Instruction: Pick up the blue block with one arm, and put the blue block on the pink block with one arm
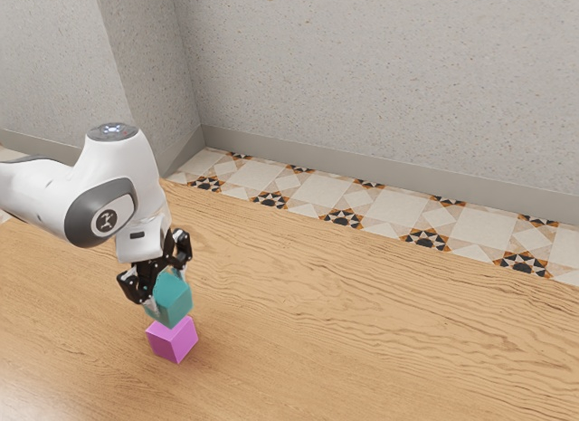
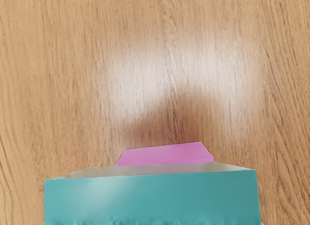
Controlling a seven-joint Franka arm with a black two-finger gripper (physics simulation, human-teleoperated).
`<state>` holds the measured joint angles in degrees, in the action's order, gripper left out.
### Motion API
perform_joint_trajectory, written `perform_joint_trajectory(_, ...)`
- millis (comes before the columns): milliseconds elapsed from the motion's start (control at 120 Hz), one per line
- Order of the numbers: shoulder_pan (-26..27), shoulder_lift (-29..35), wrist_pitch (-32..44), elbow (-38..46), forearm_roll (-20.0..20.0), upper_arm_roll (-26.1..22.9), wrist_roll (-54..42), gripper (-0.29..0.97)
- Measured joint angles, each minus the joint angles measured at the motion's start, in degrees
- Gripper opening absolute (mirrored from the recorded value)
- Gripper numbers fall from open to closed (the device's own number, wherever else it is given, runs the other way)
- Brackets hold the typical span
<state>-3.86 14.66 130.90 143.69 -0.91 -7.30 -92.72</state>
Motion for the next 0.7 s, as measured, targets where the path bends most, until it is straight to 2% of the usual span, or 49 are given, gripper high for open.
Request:
perform_joint_trajectory(258, -0.01, 0.05, -0.32, 0.04, 0.07, 0.07, -0.12, 0.61)
perform_joint_trajectory(700, -0.07, 1.15, -3.36, -3.07, 0.20, 0.52, -2.20, 0.67)
